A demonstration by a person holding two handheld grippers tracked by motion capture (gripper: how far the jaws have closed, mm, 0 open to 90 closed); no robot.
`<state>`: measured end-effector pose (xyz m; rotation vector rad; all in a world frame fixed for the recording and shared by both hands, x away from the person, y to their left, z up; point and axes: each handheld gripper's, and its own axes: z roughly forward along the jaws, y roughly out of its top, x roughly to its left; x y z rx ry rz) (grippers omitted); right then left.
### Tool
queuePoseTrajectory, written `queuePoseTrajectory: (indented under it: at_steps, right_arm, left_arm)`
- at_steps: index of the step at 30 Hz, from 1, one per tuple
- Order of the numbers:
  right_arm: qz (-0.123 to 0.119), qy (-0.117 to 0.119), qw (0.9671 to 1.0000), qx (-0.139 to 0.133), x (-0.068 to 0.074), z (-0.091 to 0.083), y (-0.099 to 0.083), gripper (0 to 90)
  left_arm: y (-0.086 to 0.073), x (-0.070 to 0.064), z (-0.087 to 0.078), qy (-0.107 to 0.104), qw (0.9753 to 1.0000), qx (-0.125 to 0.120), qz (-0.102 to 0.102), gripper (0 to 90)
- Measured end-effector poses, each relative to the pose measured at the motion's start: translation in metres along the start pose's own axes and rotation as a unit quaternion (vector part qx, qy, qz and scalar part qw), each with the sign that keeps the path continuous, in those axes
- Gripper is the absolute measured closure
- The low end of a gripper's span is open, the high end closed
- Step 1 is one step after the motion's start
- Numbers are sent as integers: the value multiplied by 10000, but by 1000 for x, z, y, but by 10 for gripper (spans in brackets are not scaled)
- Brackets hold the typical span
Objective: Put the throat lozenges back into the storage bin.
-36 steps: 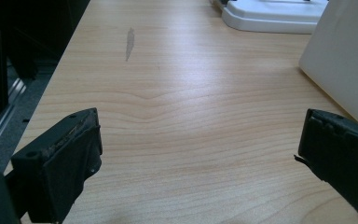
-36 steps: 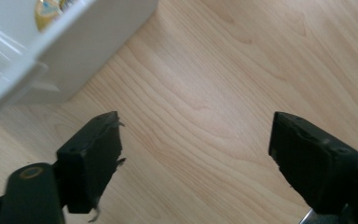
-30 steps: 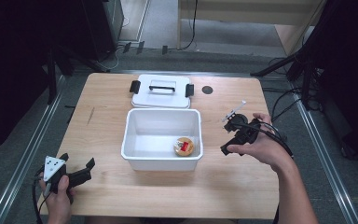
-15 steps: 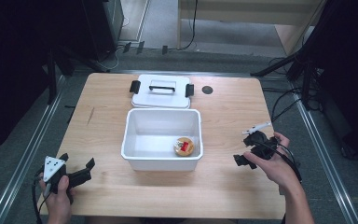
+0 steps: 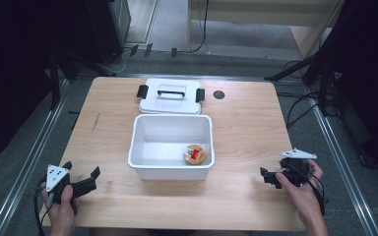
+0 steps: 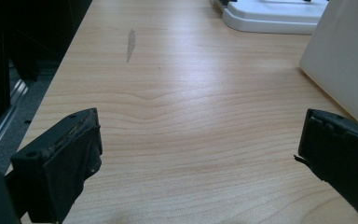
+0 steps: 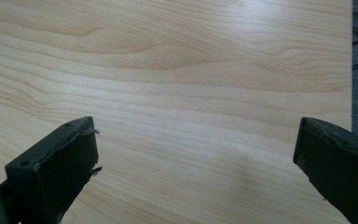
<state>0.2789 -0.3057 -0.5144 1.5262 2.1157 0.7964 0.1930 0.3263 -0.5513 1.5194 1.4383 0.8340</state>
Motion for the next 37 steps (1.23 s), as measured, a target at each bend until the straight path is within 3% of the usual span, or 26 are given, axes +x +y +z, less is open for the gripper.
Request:
queuePoseTrajectory:
  at_steps: [7,12,19,23,37]
  right_arm:
    - [262,-20,9981,-553,-11,-2,-31,0]
    - [639,44,9929,-998,-22,-10,-48,0]
    - [983,-105,9871,-1258,-31,-15,-63,0]
    - [1013,-104,9858,-1333,-28,-15,-65,0]
    - [1053,-90,9858,-1305,-26,-13,-66,0]
  left_arm:
    - [0,0,0,-4,10000,2,-8,0]
    - [0,0,0,12,10000,5,1,0]
    - [0,0,0,22,10000,9,7,0]
    - [0,0,1,21,10000,17,11,0]
    - [2,-1,3,18,10000,50,53,0]
